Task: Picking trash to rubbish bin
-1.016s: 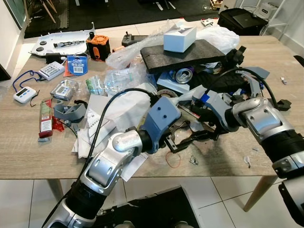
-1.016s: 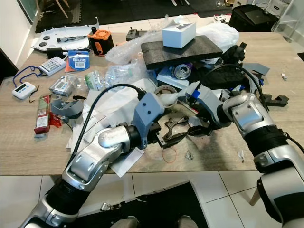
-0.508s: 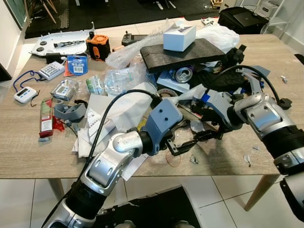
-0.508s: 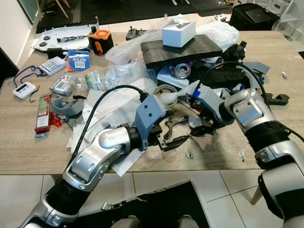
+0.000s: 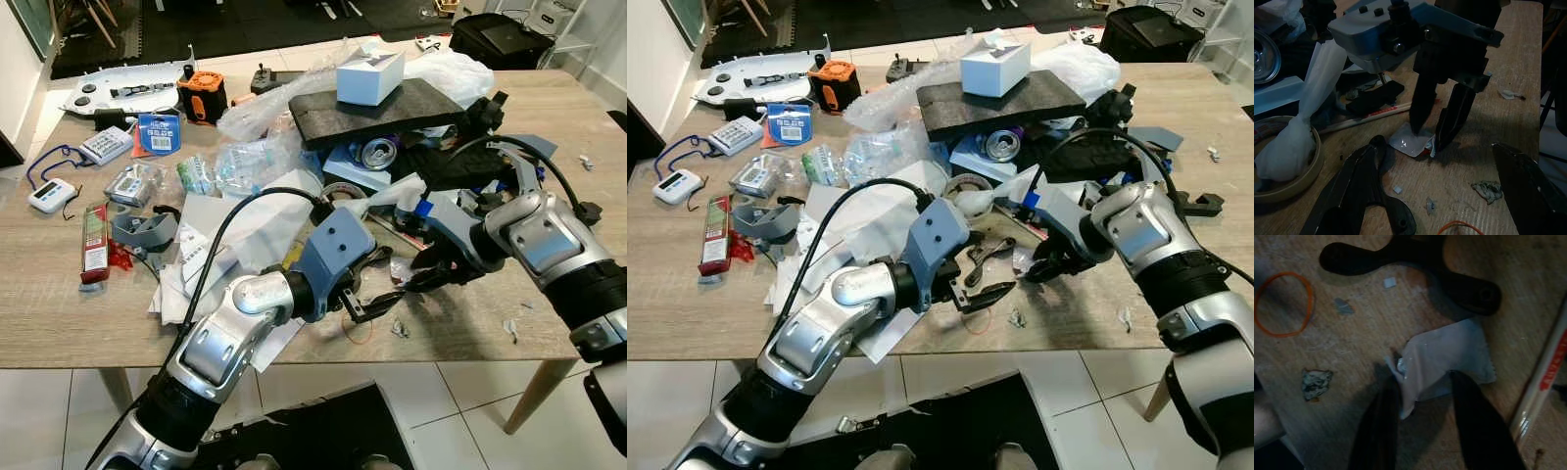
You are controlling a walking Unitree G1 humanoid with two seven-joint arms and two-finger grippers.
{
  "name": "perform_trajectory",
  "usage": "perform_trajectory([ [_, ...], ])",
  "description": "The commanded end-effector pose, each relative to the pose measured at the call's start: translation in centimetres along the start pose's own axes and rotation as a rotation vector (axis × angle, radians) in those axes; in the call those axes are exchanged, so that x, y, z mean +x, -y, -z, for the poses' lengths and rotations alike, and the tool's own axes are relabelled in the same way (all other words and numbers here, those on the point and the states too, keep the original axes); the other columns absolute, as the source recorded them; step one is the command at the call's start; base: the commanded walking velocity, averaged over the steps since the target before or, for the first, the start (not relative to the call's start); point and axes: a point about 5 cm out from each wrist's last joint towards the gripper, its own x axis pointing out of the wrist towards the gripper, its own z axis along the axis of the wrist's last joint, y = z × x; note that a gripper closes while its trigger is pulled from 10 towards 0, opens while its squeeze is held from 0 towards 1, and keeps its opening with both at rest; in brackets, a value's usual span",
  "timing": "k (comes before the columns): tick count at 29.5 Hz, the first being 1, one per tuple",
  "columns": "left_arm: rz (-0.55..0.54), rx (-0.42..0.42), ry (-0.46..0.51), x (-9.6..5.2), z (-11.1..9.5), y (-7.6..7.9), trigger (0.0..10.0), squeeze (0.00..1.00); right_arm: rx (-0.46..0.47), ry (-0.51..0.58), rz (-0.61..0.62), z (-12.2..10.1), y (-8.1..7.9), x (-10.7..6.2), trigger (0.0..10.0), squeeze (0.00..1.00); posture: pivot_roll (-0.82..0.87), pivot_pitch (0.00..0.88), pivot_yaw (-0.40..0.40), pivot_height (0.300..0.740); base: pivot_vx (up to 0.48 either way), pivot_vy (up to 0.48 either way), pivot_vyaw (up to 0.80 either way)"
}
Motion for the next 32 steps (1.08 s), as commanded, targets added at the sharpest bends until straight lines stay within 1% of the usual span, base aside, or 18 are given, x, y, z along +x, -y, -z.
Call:
perform_trajectory([
  [1,0.008,-0.004,-0.013,0.0,0.4,0.2,10.0,0.0,0.011,-0.019,-0.037,0.5,-0.5,0.6,0.0,0.0,-0.01,0.243,0.046,0.74,0.0,0.0,0.0],
  [9,0.003,-0.006,-0.012,0.1,0.5,0.2,10.0,0.0,0.015,-0.004,-0.06,0.2,-0.8,0.6,0.0,0.0,-0.01,0.244,0.043,0.74,0.0,0.0,0.0],
  [11,0.0,-0.007,-0.009,0.1,0.4,0.2,10.0,0.0,0.034,0.061,-0.079,-0.4,-0.9,0.2,0.0,0.0,-0.01,0.245,0.039,0.74,0.0,0.0,0.0],
  [12,0.0,-0.007,-0.009,0.1,0.4,0.2,10.0,0.0,0.034,0.061,-0.079,-0.4,-0.9,0.2,0.0,0.0,-0.01,0.245,0.039,0.74,0.0,0.0,0.0],
  [13,-0.009,-0.012,-0.004,0.1,0.4,0.1,10.0,0.0,0.059,0.148,-0.114,-1.3,-1.1,-0.4,0.0,0.0,-0.02,0.245,0.035,0.74,0.0,0.0,0.0],
  [15,-0.029,-0.019,0.001,0.0,0.4,0.0,10.0,0.0,0.09,0.277,-0.157,-2.4,-1.4,-1.5,0.0,0.0,-0.02,0.243,0.034,0.74,0.0,0.0,0.0],
  [18,-0.182,-0.058,-0.002,-0.8,0.9,-1.3,10.0,0.0,0.161,0.527,-0.157,-3.8,-1.4,-4.0,0.0,0.0,-0.03,0.24,0.034,0.74,0.0,0.0,0.0],
  [19,-0.182,-0.058,-0.002,-0.8,0.9,-1.3,10.0,0.0,0.161,0.527,-0.157,-3.8,-1.4,-4.0,0.0,0.0,-0.03,0.24,0.034,0.74,0.0,0.0,0.0],
  [20,-0.24,-0.066,-0.004,-1.3,1.0,-1.9,10.0,0.0,0.178,0.594,-0.152,-4.1,-1.5,-4.6,0.0,0.0,-0.03,0.244,0.036,0.74,0.0,0.0,0.0],
  [22,-0.335,-0.107,0.014,-2.5,1.1,-2.8,10.0,0.0,0.223,0.768,-0.149,-4.6,-1.9,-5.8,0.0,0.0,-0.03,0.246,0.035,0.74,0.0,0.0,0.0],
  [24,-0.372,-0.128,0.027,-3.2,1.0,-3.1,10.0,0.0,0.251,0.841,-0.129,-4.7,-2.1,-6.2,0.0,0.0,-0.03,0.244,0.037,0.74,0.0,0.0,0.0],
  [26,-0.484,-0.129,0.064,-4.2,0.6,-3.9,10.0,0.0,0.309,0.871,0.014,-4.1,-1.4,-6.1,0.0,0.0,-0.03,0.244,0.041,0.74,0.0,0.0,0.0],
  [27,-0.484,-0.129,0.064,-4.2,0.6,-3.9,10.0,0.0,0.309,0.871,0.014,-4.1,-1.4,-6.1,0.0,0.0,-0.03,0.244,0.041,0.74,0.0,0.0,0.0],
  [28,-0.614,-0.136,0.067,-5.4,0.7,-4.9,10.0,0.0,0.405,0.828,0.347,-2.8,0.5,-4.9,2.8,0.0,-0.04,0.242,0.04,0.74,0.0,0.0,0.0],
  [29,-0.614,-0.136,0.067,-5.4,0.7,-4.9,10.0,0.0,0.405,0.828,0.347,-2.8,0.5,-4.9,2.8,0.0,-0.04,0.242,0.04,0.74,0.0,0.0,0.0],
  [30,-0.644,-0.13,0.06,-5.6,0.8,-5.1,10.0,0.0,0.441,0.81,0.466,-2.3,1.0,-4.5,2.8,0.0,-0.04,0.242,0.04,0.74,0.0,0.0,0.0],
  [31,-0.678,-0.125,0.06,-5.9,0.9,-5.2,10.0,0.0,0.447,0.874,0.583,-2.4,1.0,-4.5,10.0,0.0,-0.03,0.24,0.04,0.74,0.0,0.0,0.0],
  [32,-0.696,-0.123,0.055,-6.0,1.1,-5.2,10.0,0.0,0.505,0.968,0.613,-2.5,0.8,-4.6,10.0,0.0,-0.03,0.237,0.042,0.74,0.0,0.0,0.0],
])
